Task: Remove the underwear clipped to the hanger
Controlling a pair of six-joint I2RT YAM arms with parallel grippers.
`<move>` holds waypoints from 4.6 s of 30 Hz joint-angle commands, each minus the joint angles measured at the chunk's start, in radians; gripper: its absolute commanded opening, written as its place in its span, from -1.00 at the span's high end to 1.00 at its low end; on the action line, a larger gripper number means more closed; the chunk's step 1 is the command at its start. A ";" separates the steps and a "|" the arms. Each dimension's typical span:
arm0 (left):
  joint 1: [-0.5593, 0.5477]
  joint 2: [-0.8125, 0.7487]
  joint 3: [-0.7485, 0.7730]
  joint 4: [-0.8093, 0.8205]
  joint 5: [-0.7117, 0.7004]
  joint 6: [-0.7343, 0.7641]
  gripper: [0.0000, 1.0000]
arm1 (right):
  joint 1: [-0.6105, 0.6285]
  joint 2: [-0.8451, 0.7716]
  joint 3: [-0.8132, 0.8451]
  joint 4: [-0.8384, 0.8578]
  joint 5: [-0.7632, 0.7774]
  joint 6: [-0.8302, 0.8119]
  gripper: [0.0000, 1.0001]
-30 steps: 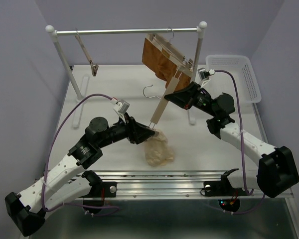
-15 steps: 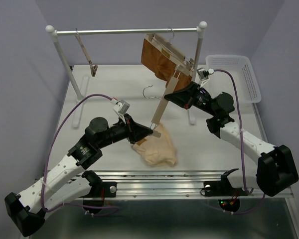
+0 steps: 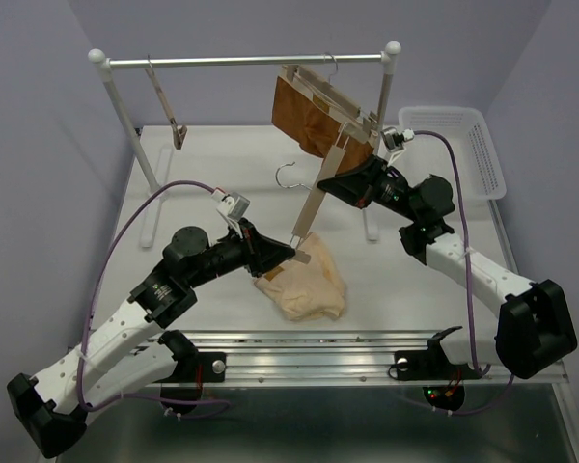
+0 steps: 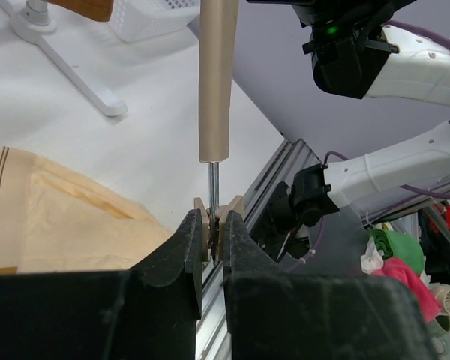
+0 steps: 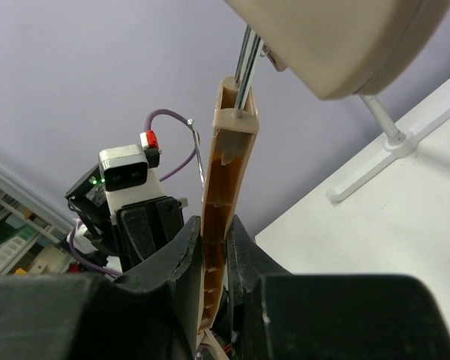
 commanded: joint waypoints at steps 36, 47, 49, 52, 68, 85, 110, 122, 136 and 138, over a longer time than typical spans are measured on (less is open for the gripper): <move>0.000 0.521 0.699 -0.472 -1.015 0.084 1.00 | -0.016 -0.226 -0.013 -0.408 0.296 -0.435 -1.00; 0.006 0.612 0.822 -0.440 -1.065 0.195 1.00 | -0.016 -0.294 -0.038 -0.458 0.359 -0.469 -1.00; 0.006 0.597 0.823 -0.434 -1.056 0.218 1.00 | -0.016 -0.295 -0.038 -0.460 0.359 -0.470 -1.00; 0.008 0.584 0.837 -0.440 -1.058 0.239 1.00 | -0.016 -0.295 -0.036 -0.461 0.356 -0.470 -1.00; 0.201 0.630 0.914 -0.388 -0.857 0.373 1.00 | -0.016 -0.321 -0.052 -0.470 0.390 -0.501 -1.00; 0.287 0.702 0.906 -0.421 -0.737 0.454 1.00 | -0.016 -0.324 -0.044 -0.503 0.416 -0.527 -1.00; 0.290 0.437 0.707 -0.504 -0.641 0.204 -0.98 | 0.190 -0.181 -0.030 -0.920 0.506 -0.754 -1.00; 0.287 0.064 0.445 -0.633 -0.660 0.026 -0.98 | 0.476 0.255 0.074 -1.093 0.825 -0.935 -1.00; 0.287 0.032 0.385 -0.495 -0.690 0.041 -0.98 | 0.254 0.075 0.221 -1.225 1.213 -0.667 0.99; 0.288 0.046 0.385 -0.471 -0.676 0.066 -0.98 | 0.174 0.035 0.252 -1.233 1.264 -0.670 0.99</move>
